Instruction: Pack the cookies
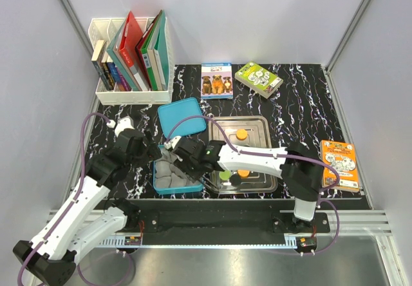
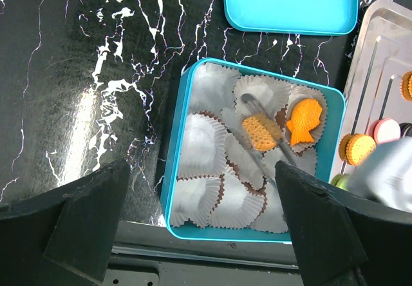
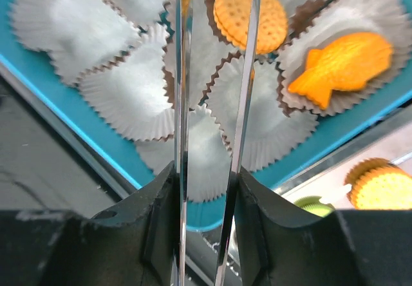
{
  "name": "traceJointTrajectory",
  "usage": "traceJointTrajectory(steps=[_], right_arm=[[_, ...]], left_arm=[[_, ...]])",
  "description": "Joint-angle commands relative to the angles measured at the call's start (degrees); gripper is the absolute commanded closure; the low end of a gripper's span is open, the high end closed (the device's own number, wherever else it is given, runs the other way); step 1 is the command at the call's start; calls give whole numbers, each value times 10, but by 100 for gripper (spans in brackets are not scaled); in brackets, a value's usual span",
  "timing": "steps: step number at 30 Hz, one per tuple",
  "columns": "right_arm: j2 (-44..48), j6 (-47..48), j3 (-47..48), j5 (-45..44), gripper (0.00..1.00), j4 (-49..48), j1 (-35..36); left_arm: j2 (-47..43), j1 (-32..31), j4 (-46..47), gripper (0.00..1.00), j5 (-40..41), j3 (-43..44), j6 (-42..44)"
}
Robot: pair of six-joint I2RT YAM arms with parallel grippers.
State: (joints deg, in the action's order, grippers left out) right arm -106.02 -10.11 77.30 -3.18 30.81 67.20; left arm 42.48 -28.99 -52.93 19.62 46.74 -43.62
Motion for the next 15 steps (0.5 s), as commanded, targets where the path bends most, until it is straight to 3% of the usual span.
traceJointTrajectory(steps=[1, 10, 15], right_arm=[[52, -7, 41, -15, 58, 25, -2], [90, -33, 76, -58, 62, 95, -6], [132, -75, 81, -78, 78, 159, -34]], left_arm=[[-7, 2, 21, 1, 6, 3, -6], [-11, 1, 21, 1, 8, 4, -5], [-5, 2, 24, 1, 6, 4, -6]])
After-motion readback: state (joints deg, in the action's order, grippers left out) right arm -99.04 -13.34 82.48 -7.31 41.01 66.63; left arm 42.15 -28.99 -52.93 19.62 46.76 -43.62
